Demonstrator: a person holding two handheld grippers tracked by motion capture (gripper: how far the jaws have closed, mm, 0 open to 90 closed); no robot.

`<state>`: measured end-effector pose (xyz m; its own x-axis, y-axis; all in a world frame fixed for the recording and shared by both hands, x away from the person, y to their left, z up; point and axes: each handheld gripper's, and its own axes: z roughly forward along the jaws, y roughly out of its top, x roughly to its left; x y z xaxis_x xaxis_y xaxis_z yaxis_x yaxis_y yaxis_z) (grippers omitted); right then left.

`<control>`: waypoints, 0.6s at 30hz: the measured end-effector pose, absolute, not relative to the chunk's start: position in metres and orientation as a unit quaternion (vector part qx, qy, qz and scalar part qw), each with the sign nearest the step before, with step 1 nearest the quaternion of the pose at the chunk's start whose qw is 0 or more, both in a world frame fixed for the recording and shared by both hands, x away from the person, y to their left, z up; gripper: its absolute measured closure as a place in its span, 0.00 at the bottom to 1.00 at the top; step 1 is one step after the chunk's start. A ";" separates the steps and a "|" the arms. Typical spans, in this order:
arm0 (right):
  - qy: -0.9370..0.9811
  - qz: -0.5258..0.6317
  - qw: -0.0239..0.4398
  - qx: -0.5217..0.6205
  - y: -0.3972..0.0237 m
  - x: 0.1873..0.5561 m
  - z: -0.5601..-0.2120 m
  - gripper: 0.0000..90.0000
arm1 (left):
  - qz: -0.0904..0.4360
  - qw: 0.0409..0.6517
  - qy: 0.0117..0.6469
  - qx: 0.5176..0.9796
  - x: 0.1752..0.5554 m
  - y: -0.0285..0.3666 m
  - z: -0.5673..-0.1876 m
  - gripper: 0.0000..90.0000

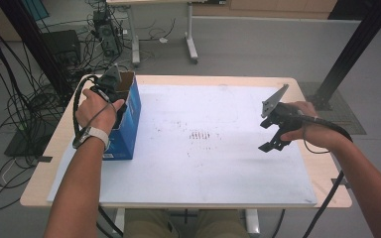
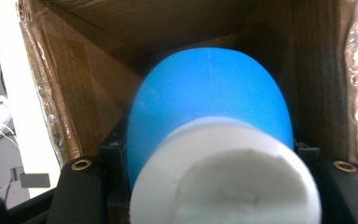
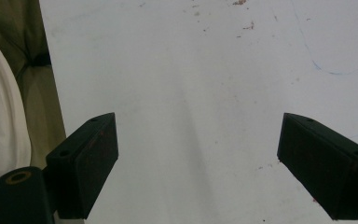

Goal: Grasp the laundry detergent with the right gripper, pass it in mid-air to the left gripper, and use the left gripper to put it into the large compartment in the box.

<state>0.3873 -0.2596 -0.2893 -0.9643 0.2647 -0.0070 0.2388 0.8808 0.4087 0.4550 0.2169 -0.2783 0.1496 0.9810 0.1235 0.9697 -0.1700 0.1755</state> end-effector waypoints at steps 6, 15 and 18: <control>0.969 0.207 0.031 0.130 -0.259 0.387 -0.289 0.13 | 0.105 0.027 0.643 0.758 0.455 0.217 -0.278 0.41; 0.969 0.206 0.029 0.130 -0.259 0.387 -0.290 0.13 | 0.105 0.027 0.644 0.757 0.455 0.217 -0.278 0.41; 0.969 0.207 0.029 0.130 -0.259 0.387 -0.290 0.13 | 0.105 0.027 0.644 0.757 0.455 0.217 -0.278 0.41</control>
